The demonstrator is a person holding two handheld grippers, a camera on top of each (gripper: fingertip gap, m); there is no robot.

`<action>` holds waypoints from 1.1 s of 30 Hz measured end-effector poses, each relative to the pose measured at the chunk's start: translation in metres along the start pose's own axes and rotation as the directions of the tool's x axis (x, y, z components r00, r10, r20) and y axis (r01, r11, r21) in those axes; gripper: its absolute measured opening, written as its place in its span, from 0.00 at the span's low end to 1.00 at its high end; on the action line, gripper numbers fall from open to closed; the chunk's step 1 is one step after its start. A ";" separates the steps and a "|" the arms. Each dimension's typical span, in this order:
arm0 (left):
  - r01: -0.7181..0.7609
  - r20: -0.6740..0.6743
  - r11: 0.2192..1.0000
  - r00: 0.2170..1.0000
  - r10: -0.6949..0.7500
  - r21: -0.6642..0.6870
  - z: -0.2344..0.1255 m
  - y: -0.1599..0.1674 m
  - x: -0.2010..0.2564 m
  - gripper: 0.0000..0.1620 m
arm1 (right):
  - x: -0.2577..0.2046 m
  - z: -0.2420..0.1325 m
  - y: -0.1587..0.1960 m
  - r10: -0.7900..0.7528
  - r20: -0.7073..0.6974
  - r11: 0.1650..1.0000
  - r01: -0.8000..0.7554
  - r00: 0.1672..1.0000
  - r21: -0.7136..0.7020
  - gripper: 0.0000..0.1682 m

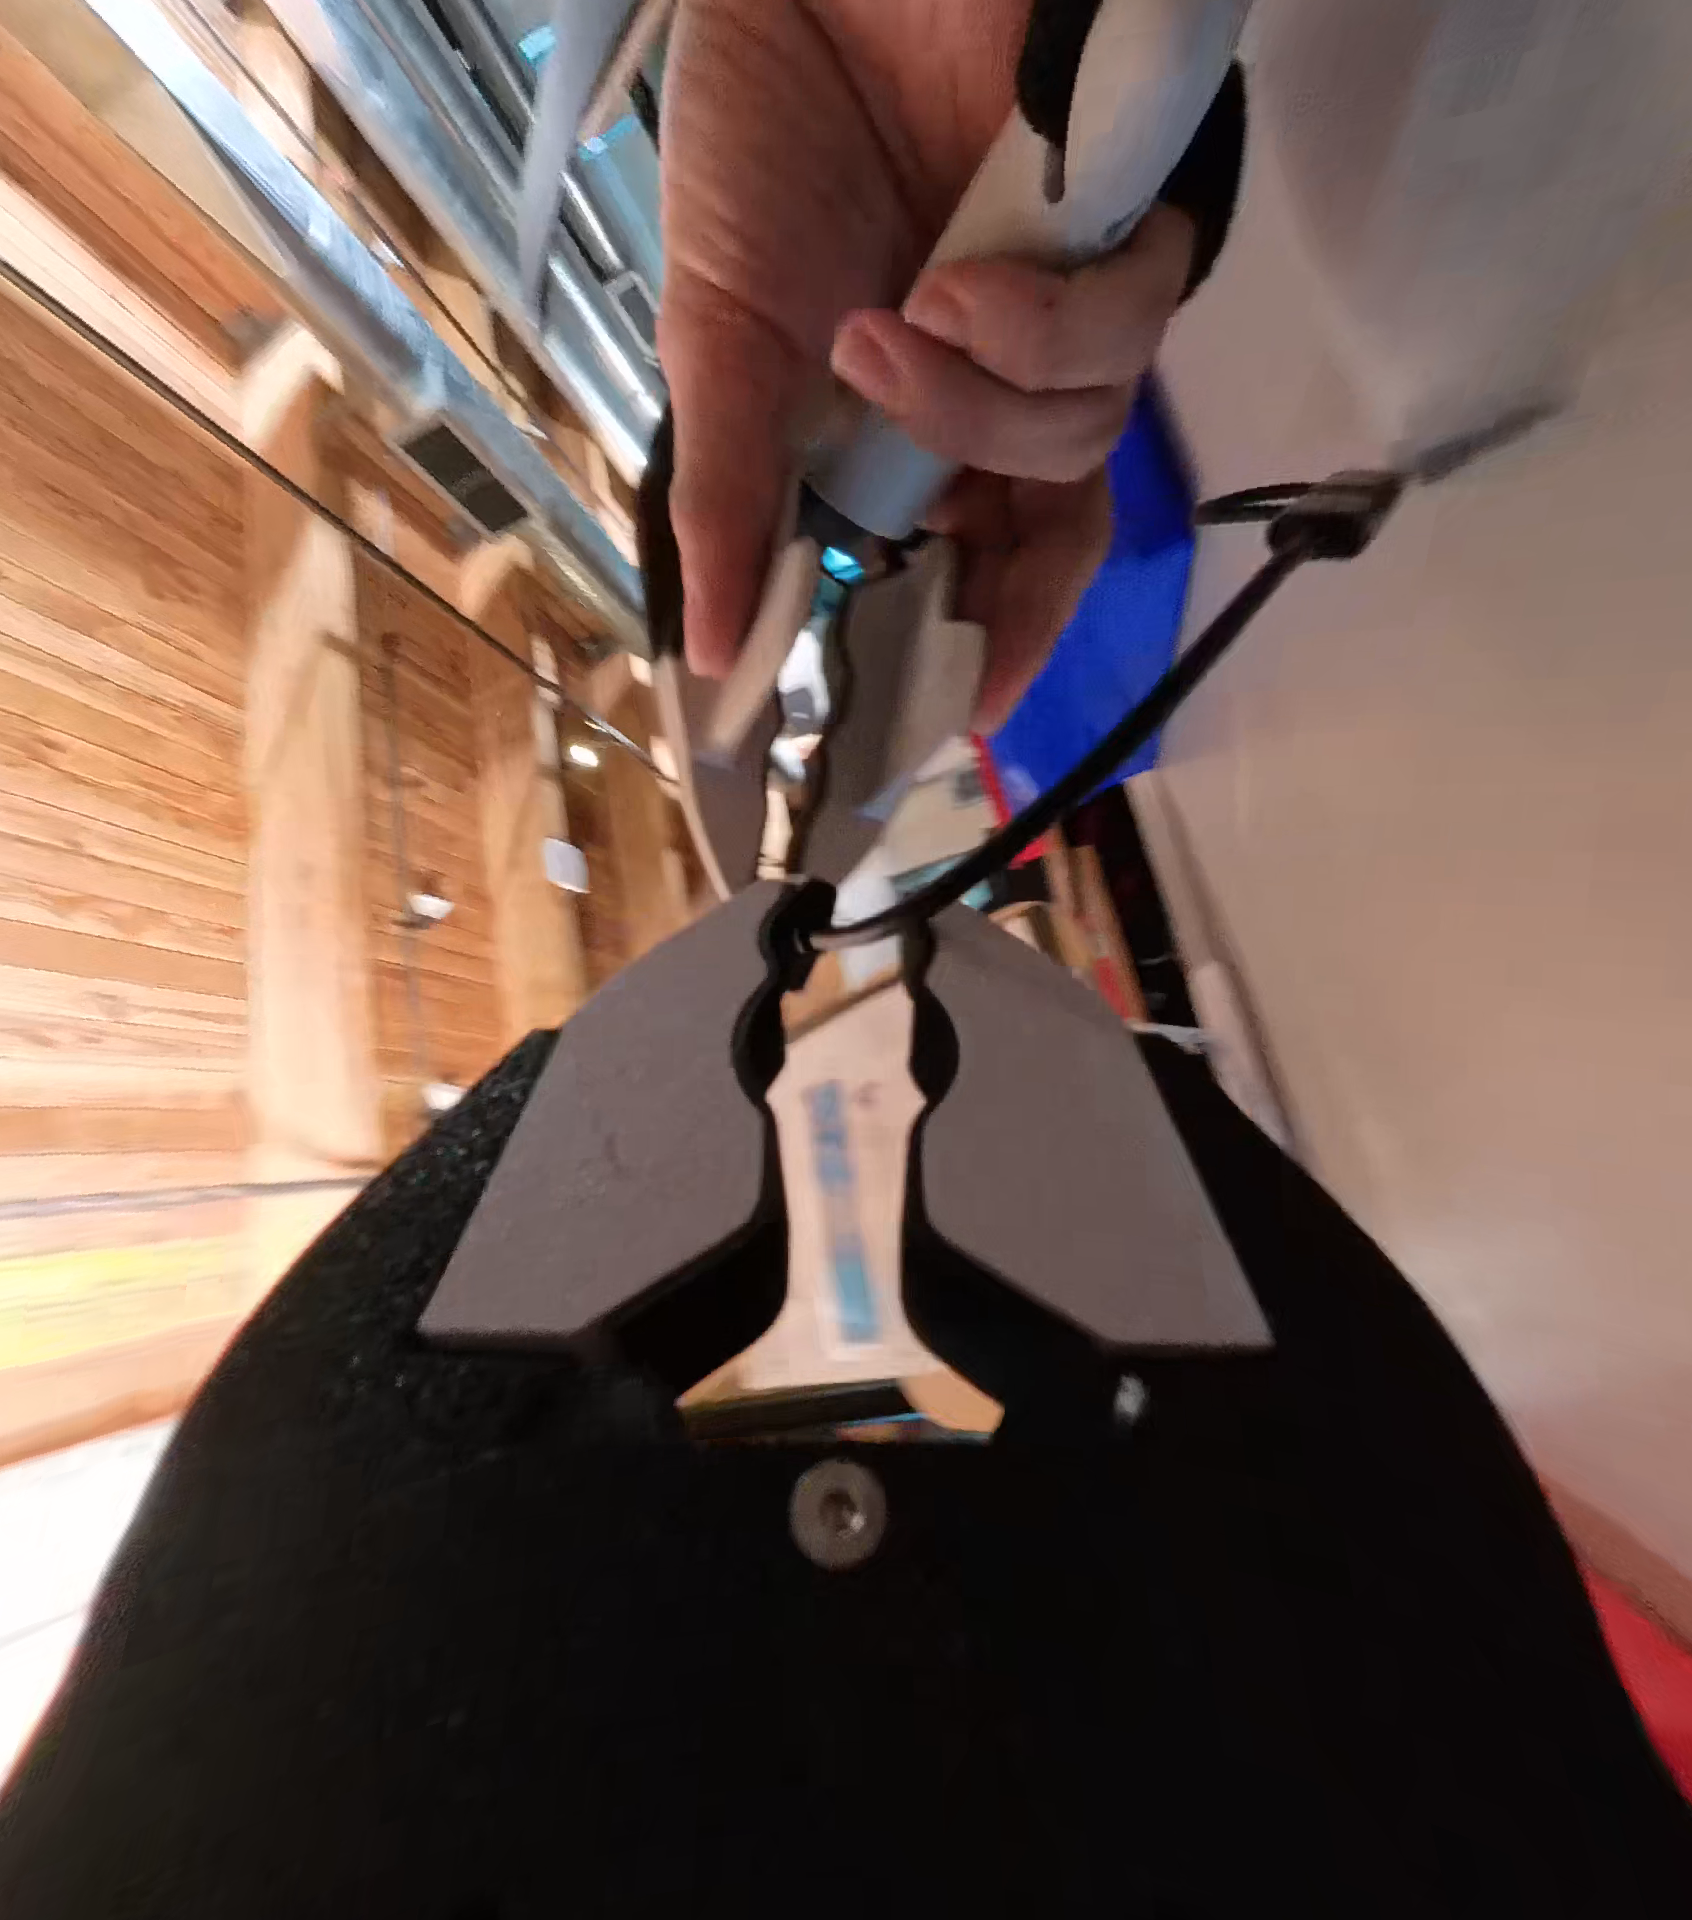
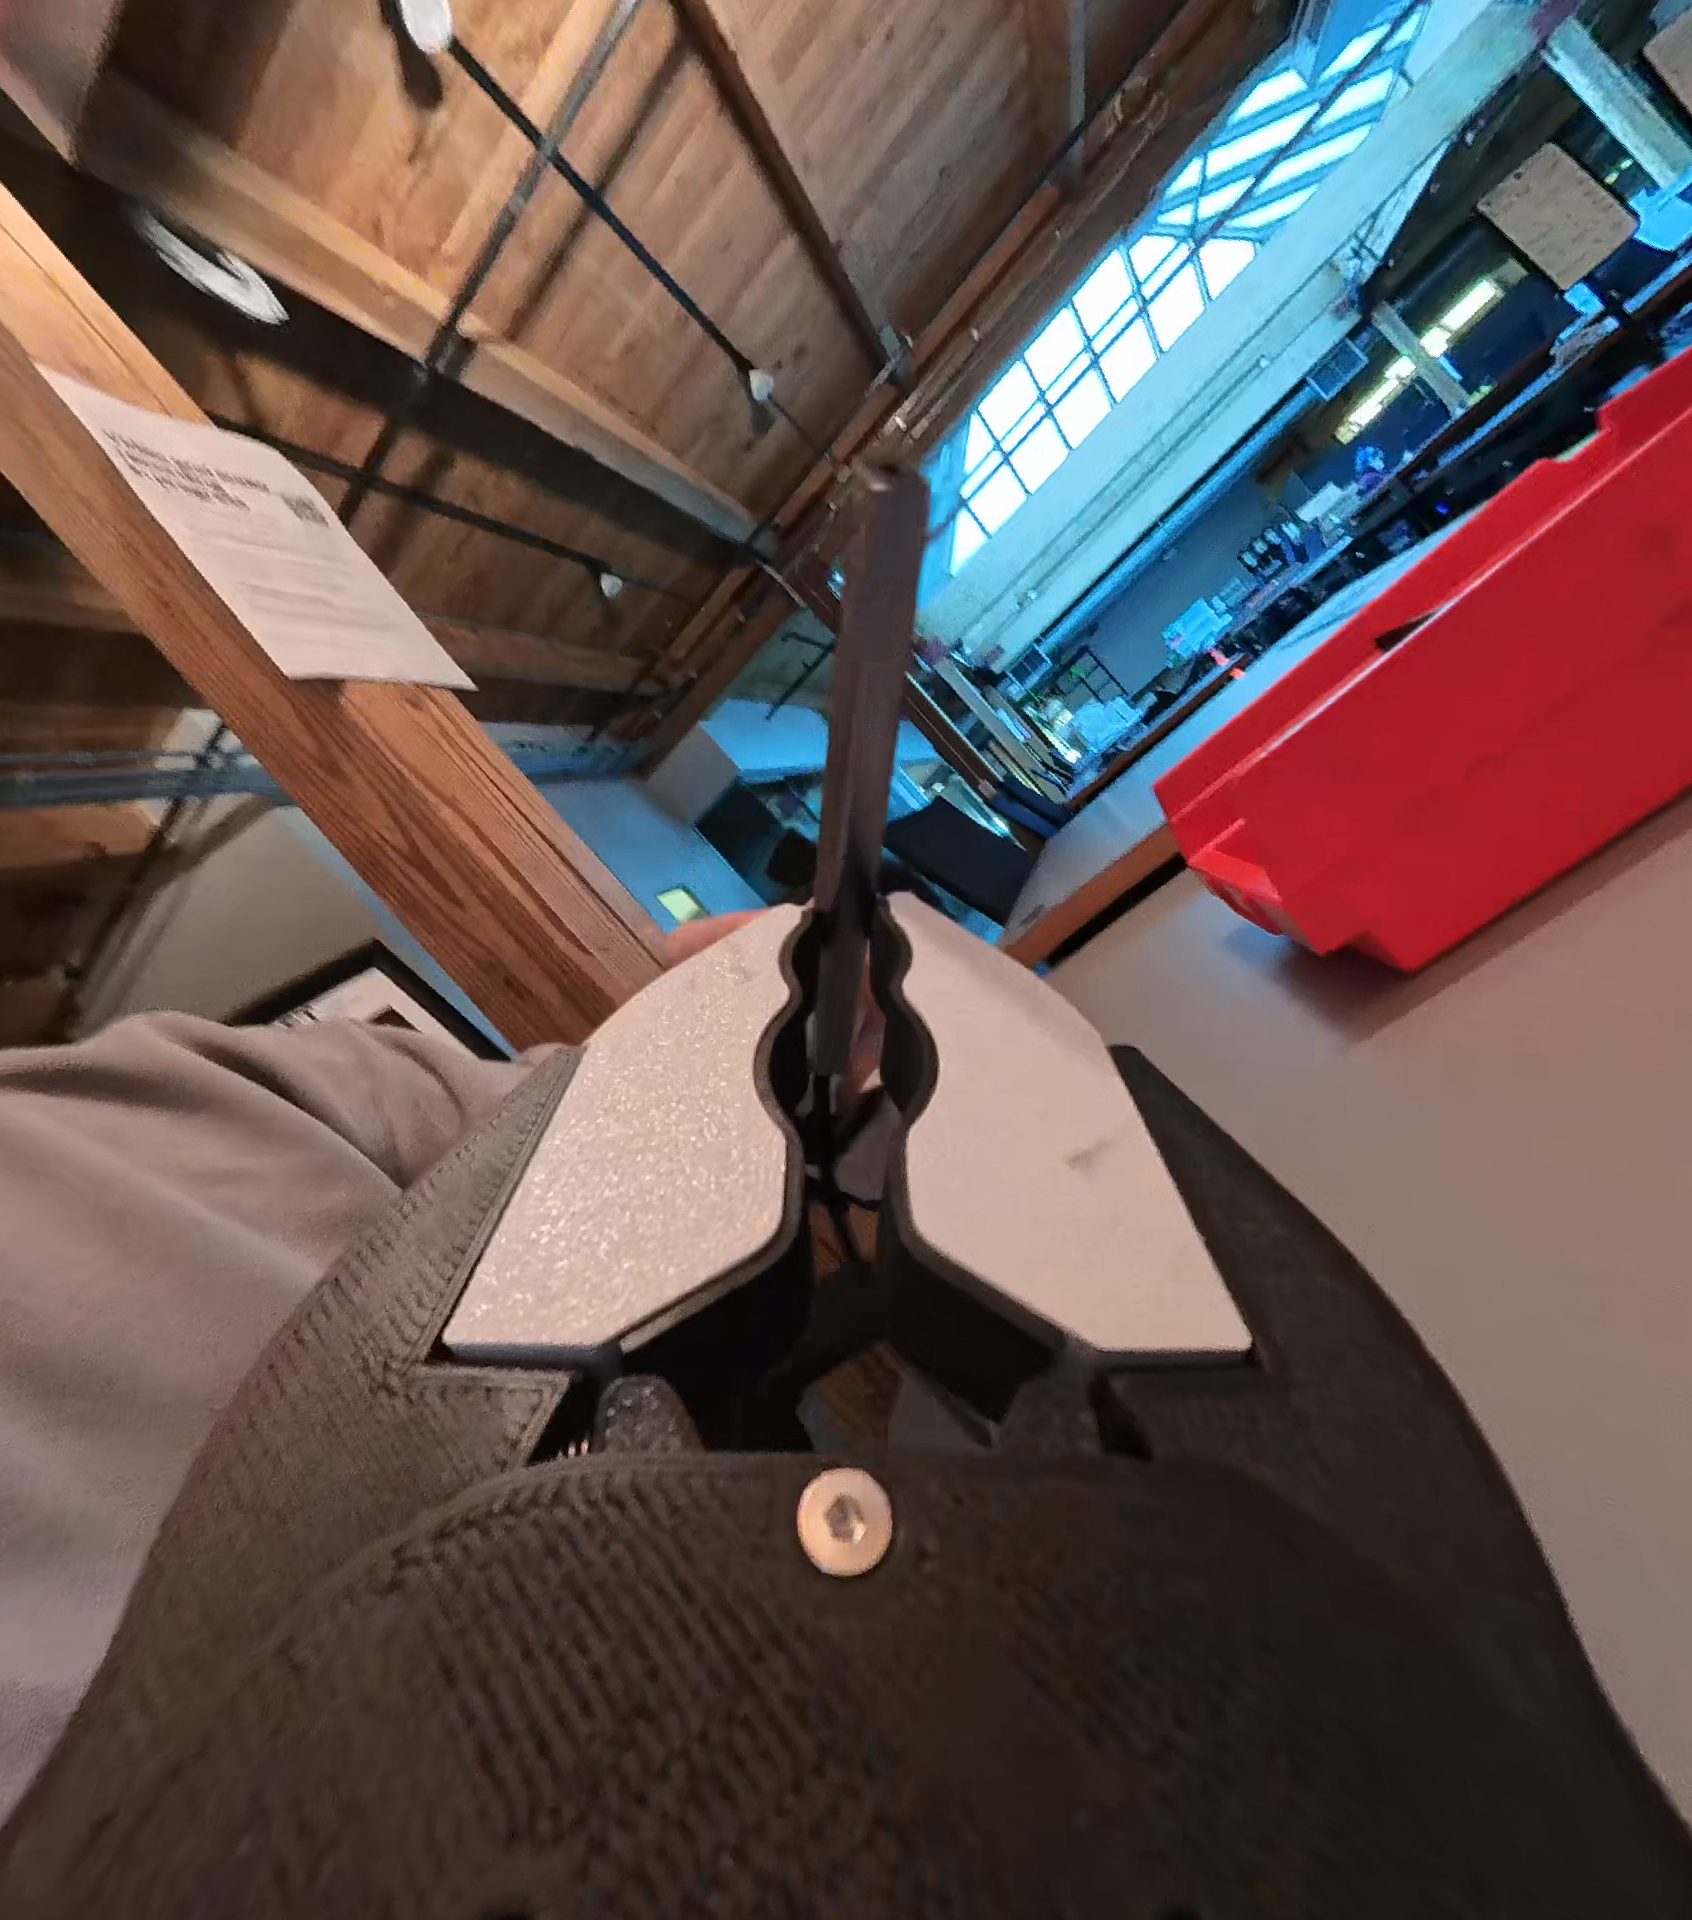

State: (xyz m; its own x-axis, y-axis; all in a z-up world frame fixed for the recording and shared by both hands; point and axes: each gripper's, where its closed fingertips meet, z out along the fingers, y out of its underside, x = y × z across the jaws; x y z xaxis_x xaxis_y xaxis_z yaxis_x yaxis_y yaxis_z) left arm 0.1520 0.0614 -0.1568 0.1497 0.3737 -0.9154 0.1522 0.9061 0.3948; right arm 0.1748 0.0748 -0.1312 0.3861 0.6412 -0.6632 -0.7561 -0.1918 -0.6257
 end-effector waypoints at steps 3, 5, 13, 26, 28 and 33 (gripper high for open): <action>0.276 -0.084 0.961 0.957 -0.278 -0.026 -0.004 0.010 0.005 0.28 | 0.003 -0.010 0.000 -0.102 -0.084 0.991 0.093 0.991 -0.098 0.05; 0.521 -0.100 0.852 0.847 -0.523 -0.047 -0.005 0.021 -0.006 0.32 | 0.005 -0.017 0.002 -0.210 -0.134 0.966 0.184 0.968 -0.181 0.05; 0.899 -0.348 -0.169 -0.322 -0.880 -0.403 0.016 0.037 -0.022 0.29 | 0.017 -0.023 0.029 -0.546 -0.187 0.754 0.382 0.817 -0.535 0.05; 0.637 -0.261 -0.481 -0.727 -0.635 -0.602 0.030 0.036 0.008 0.05 | 0.039 -0.011 0.030 -0.727 -0.257 0.644 0.503 0.636 -0.577 0.10; 0.485 -0.103 -0.726 -0.858 -0.504 -0.488 0.039 0.062 0.010 0.05 | 0.041 -0.005 0.013 -0.782 -0.349 0.621 0.595 0.517 -0.511 0.30; 0.088 -0.037 -0.985 -0.996 -0.083 -0.146 0.039 0.101 0.016 0.05 | 0.041 0.003 -0.003 -0.881 -0.447 0.397 0.755 0.155 -0.521 0.40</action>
State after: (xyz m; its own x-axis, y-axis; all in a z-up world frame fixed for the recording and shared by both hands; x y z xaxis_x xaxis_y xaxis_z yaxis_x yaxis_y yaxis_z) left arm 0.2078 0.1514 -0.1290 -0.1976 -0.4402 0.8759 -0.2799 -0.8310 -0.4808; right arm 0.1909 0.1036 -0.1554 0.9621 -0.0638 0.2651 0.2668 0.0205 -0.9635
